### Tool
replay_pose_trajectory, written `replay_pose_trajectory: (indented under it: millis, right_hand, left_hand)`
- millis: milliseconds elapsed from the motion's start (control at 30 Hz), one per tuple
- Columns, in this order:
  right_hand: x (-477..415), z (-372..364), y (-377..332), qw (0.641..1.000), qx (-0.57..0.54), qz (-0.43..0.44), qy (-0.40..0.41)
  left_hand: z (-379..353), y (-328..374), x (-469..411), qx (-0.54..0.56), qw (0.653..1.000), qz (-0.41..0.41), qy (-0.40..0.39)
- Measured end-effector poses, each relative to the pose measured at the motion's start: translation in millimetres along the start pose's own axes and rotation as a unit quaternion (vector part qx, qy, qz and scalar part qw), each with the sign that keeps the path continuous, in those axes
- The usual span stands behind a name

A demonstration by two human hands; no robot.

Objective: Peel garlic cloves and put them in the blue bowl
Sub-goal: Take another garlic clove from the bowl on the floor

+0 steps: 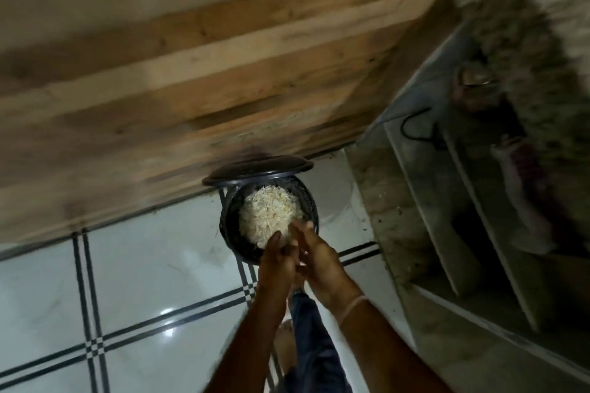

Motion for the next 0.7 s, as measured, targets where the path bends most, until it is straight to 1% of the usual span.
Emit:
replay_pose_trajectory:
  millis: [33, 67, 100, 167, 267, 367, 433, 567, 633, 700]
  right_hand:
    - [39, 9, -18, 0.998, 0.024, 0.052, -0.001]
    - [79, 23, -37, 0.992, 0.053, 0.109, 0.017]
    - [119, 41, -51, 0.979, 0.101, 0.17, 0.047]
    - [191, 80, -65, 0.938, 0.176, 0.281, 0.102]
    - [280, 139, -73, 0.889, 0.19, 0.377, 0.175]
    - [357, 196, -86, 0.831, 0.201, 0.455, 0.249]
    - [402, 239, -88, 0.796, 0.207, 0.486, 0.297]
    - [452, 332, -83, 0.761, 0.193, 0.491, 0.378]
    - [470, 385, -74, 0.756, 0.196, 0.47, 0.411]
    - [480, 440, -62, 0.747, 0.207, 0.449, 0.445]
  left_hand:
    - [2, 12, 28, -0.043, 0.998, -0.034, 0.002]
    - [4, 25, 55, -0.096, 0.992, -0.077, 0.008]
    - [2, 40, 87, -0.156, 0.979, -0.13, 0.009]
    - [-13, 66, 151, -0.245, 0.935, -0.257, 0.001]
    - [-56, 89, 246, -0.304, 0.865, -0.397, -0.033]
    - [-109, 96, 325, -0.317, 0.812, -0.485, -0.069]
    - [-150, 91, 373, -0.328, 0.779, -0.525, -0.095]
    - [-244, 67, 443, -0.378, 0.699, -0.588, -0.152]
    - [-292, 44, 468, -0.4, 0.674, -0.592, -0.186]
    - [-337, 19, 484, -0.418, 0.667, -0.58, -0.21]
Point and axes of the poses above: each hand's wrist, its own x-axis away from the middle knuckle, its own z-axis out of the back of the hand, y = z × x, the point moved 8 cm from there along -x, towards the middle knuckle, and after that the axes turned 2 degrees about y, right-handed, at the moved point
